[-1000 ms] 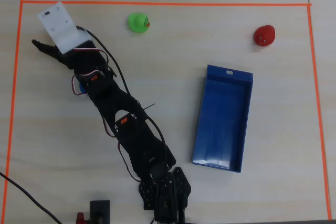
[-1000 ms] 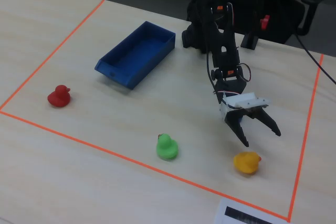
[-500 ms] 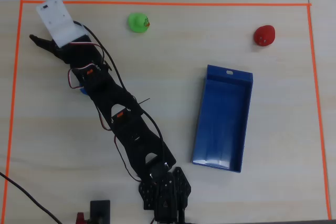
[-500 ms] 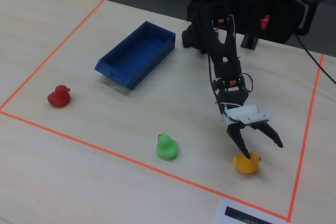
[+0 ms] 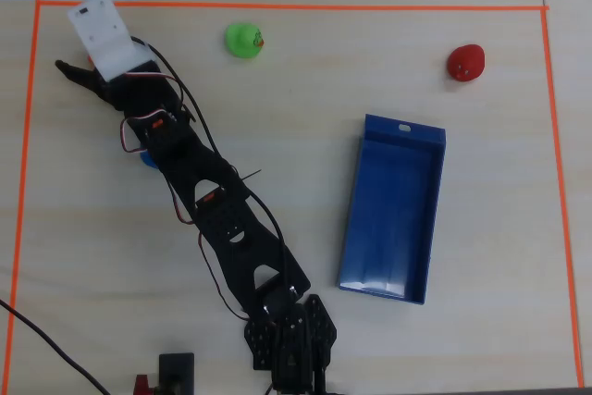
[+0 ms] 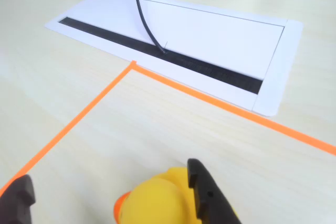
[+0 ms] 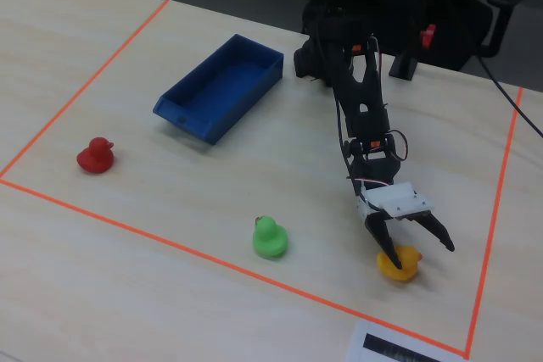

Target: Grasp yellow duck and put it into box.

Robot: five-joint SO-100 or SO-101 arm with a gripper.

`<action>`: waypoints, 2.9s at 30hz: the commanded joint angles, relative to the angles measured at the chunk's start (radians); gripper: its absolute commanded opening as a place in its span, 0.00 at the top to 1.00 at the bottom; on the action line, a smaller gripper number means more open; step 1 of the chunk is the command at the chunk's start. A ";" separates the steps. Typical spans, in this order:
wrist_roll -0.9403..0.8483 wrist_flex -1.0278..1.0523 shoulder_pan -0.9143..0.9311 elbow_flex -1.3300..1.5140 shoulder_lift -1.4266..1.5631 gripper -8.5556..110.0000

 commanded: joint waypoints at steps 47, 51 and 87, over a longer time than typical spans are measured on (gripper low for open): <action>0.018 0.100 0.089 0.324 0.615 0.93; 0.051 0.259 0.158 0.397 0.836 0.93; -0.262 0.663 1.215 1.250 1.786 0.93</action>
